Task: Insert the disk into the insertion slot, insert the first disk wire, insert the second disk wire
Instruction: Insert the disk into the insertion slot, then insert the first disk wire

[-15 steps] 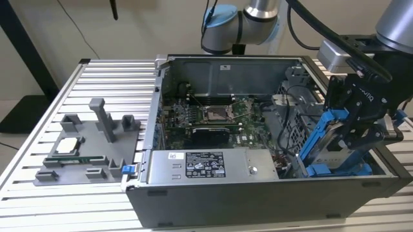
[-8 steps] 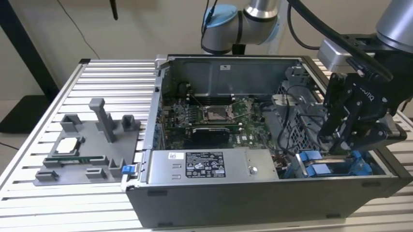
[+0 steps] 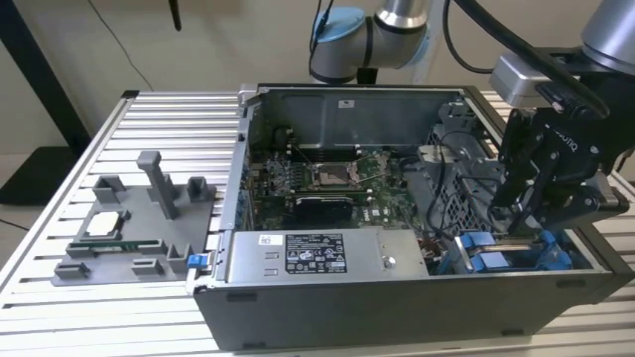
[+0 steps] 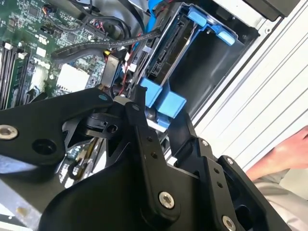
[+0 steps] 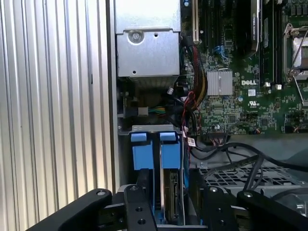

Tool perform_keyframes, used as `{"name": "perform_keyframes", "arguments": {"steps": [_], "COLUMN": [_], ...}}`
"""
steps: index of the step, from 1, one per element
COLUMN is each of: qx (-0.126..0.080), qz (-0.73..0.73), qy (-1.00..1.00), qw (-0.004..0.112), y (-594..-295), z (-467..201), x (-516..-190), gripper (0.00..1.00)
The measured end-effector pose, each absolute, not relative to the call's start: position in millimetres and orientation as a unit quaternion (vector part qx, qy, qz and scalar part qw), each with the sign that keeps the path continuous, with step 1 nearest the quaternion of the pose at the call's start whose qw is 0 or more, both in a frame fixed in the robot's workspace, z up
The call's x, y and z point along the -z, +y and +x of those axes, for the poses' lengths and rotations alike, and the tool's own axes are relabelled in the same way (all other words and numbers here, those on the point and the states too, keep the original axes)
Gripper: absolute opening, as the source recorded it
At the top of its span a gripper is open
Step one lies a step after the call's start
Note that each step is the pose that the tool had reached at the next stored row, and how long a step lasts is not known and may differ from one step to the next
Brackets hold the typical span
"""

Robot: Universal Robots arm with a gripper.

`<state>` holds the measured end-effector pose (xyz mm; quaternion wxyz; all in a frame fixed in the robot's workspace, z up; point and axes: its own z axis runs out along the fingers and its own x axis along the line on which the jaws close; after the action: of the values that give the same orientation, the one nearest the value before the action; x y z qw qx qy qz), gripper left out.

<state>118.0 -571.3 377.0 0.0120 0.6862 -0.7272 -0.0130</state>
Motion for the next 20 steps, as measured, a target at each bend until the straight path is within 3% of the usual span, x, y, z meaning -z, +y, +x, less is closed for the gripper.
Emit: {"name": "perform_keyframes", "arguments": {"steps": [9, 20], "qx": [0.012, 0.004], "qz": [0.686, 0.687], "qy": [-0.727, -0.727], "qw": [0.01, -0.028], "y": [-567.0, -553.1], "z": [117.6, 115.0], "x": [-392.9, -392.7], "gripper": [1.0, 1.0]}}
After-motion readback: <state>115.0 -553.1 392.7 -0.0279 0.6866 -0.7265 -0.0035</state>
